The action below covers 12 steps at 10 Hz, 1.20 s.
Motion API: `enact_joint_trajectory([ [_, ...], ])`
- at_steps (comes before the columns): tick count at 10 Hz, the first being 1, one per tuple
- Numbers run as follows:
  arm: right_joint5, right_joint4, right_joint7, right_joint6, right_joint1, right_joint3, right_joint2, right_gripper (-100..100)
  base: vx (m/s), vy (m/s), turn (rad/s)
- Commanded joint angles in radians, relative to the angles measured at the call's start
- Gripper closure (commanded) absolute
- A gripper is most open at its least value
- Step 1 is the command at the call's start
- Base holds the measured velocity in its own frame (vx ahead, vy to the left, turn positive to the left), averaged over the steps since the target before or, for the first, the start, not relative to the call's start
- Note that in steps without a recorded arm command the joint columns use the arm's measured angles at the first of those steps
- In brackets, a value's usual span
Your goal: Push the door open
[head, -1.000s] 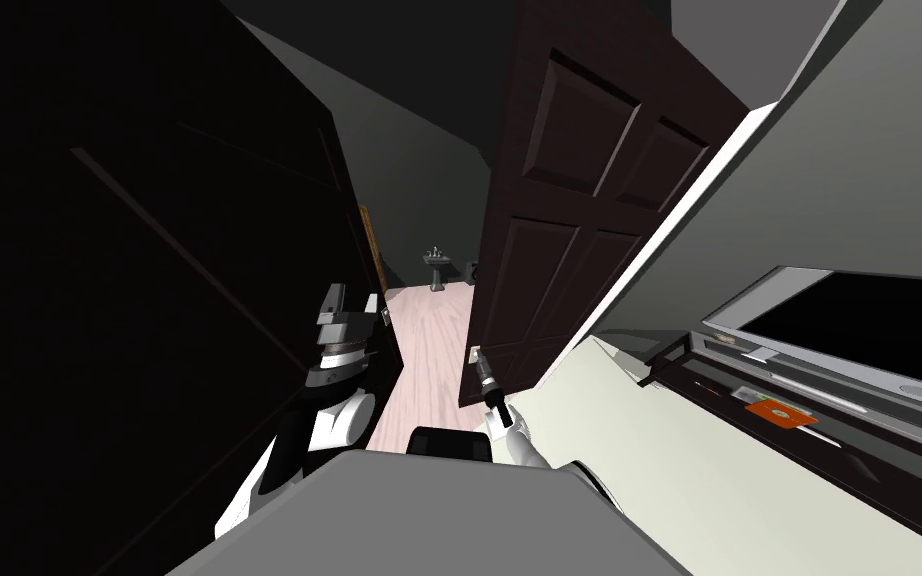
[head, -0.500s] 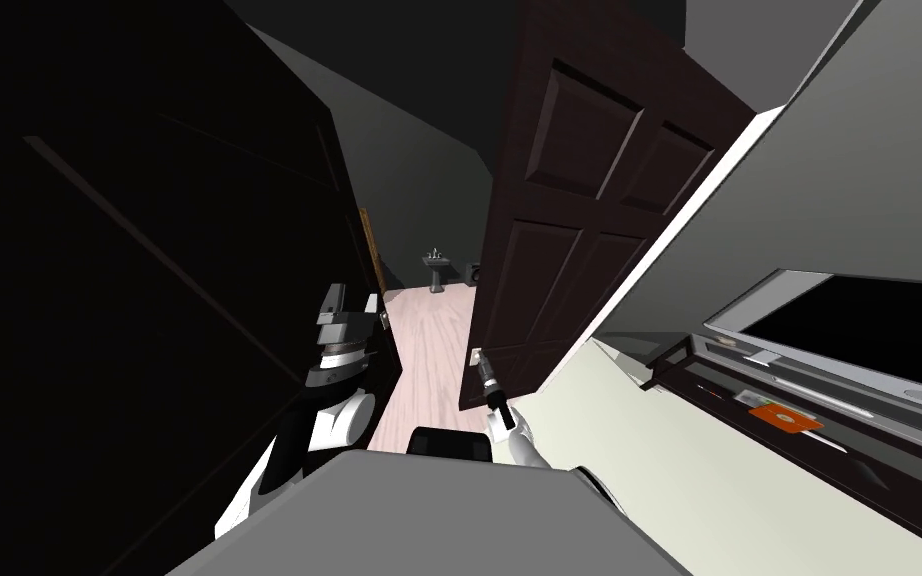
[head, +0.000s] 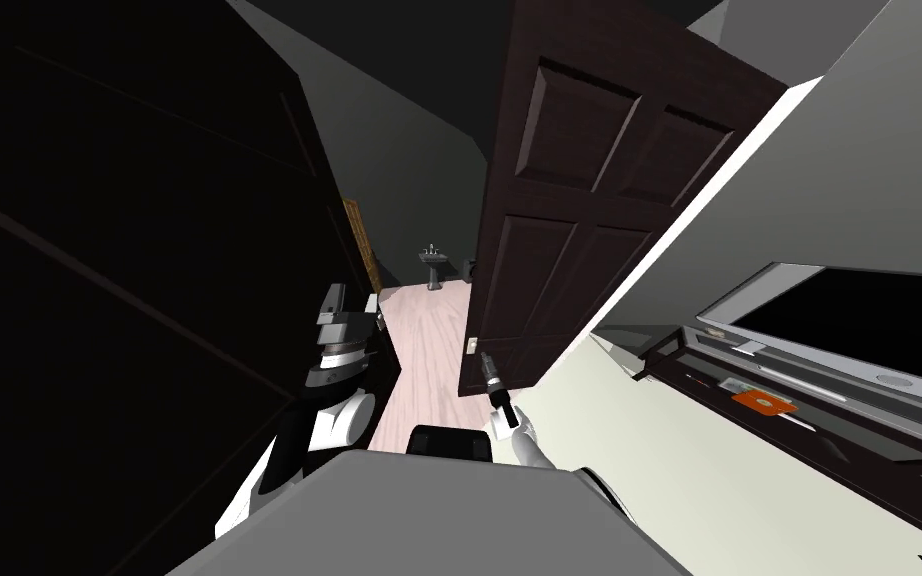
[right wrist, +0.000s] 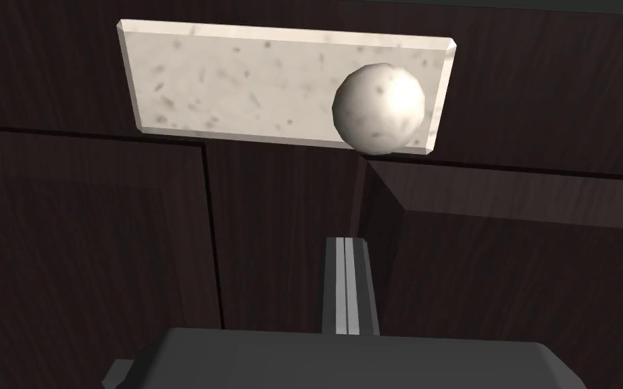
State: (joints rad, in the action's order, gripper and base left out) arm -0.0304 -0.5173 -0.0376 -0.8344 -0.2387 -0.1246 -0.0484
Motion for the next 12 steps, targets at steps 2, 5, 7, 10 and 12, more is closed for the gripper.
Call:
enact_joint_trajectory([
  [2, 0.002, -0.002, -0.009, 0.002, 0.0, -0.003, 0.007, -100, -0.213, -0.018, -0.02],
  [5, 0.004, -0.005, -0.017, 0.005, 0.001, -0.007, 0.024, -100, -0.206, -0.017, -0.022],
  [7, 0.006, 0.014, -0.015, -0.01, -0.007, -0.002, 0.009, -100, 0.021, 0.011, 0.014],
  [10, 0.009, 0.015, -0.011, -0.016, -0.005, 0.002, 0.002, -100, 0.181, 0.068, 0.022],
  [12, 0.011, 0.016, -0.008, -0.021, -0.003, 0.006, 0.001, -100, 0.209, 0.055, 0.026],
])
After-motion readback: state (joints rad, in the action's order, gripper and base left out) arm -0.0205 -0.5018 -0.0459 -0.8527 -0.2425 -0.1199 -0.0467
